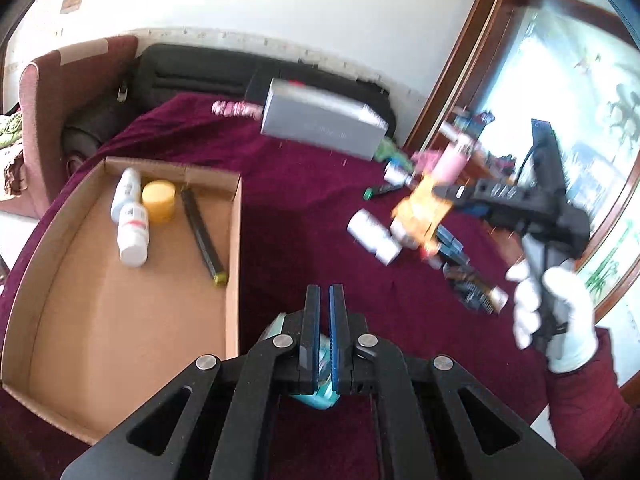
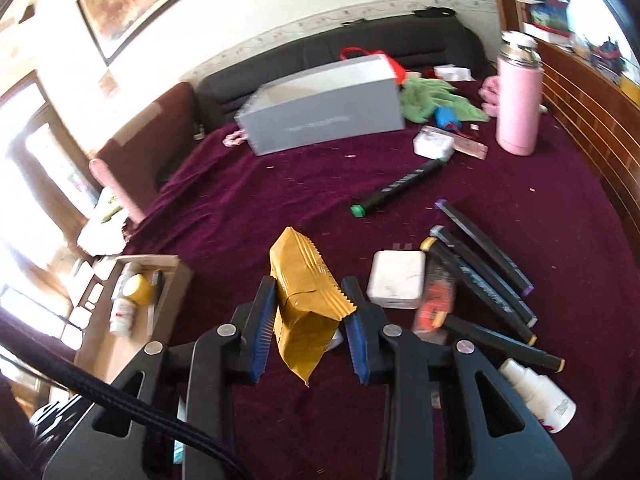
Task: Organize objects
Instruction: 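Lift the teal pack with the left gripper while the right gripper grasps the gold packet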
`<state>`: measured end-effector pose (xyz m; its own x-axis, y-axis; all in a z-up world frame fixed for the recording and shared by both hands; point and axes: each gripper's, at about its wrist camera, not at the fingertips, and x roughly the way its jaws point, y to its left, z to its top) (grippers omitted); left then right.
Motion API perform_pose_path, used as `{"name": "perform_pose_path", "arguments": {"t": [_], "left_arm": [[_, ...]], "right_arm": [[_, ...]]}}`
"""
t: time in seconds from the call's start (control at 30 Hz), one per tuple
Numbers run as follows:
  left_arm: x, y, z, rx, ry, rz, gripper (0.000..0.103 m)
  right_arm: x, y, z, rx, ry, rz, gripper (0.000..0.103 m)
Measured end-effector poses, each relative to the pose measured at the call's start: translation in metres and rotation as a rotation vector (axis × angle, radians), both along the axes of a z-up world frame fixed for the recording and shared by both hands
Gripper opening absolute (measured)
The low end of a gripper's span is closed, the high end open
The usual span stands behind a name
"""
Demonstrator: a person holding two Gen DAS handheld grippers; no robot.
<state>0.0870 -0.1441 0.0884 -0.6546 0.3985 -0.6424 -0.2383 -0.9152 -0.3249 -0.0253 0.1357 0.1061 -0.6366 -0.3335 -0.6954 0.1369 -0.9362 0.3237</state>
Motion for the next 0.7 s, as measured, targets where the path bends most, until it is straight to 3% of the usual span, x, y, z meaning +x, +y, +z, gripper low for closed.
{"name": "perform_pose_path", "arguments": {"t": [0.1,0.23,0.33,0.5,0.63,0.7], "left_arm": [[-0.001,0.003,-0.018,-0.050,-0.063,0.048,0.007],[-0.004,0.000,-0.053,-0.030,-0.257,0.127,0.012],[0.000,0.007,-0.069,-0.011,-0.325,0.119,0.012],[-0.012,0.013,-0.068,-0.027,-0.325,0.171,0.020],[-0.026,0.038,-0.067,-0.130,-0.307,0.154,0.035],[-0.031,0.055,-0.068,-0.206,-0.278,0.124,0.037]], "right_arm": [[0.009,-0.016,0.005,-0.006,0.018,0.043,0.031],[0.022,-0.027,0.006,-0.032,0.035,0.087,0.031],[0.030,-0.030,0.003,-0.061,0.037,0.115,0.031],[0.036,-0.027,-0.004,-0.095,0.029,0.131,0.031],[0.038,-0.019,-0.009,-0.130,0.023,0.128,0.031],[0.039,-0.016,-0.009,-0.138,0.023,0.127,0.031]]}}
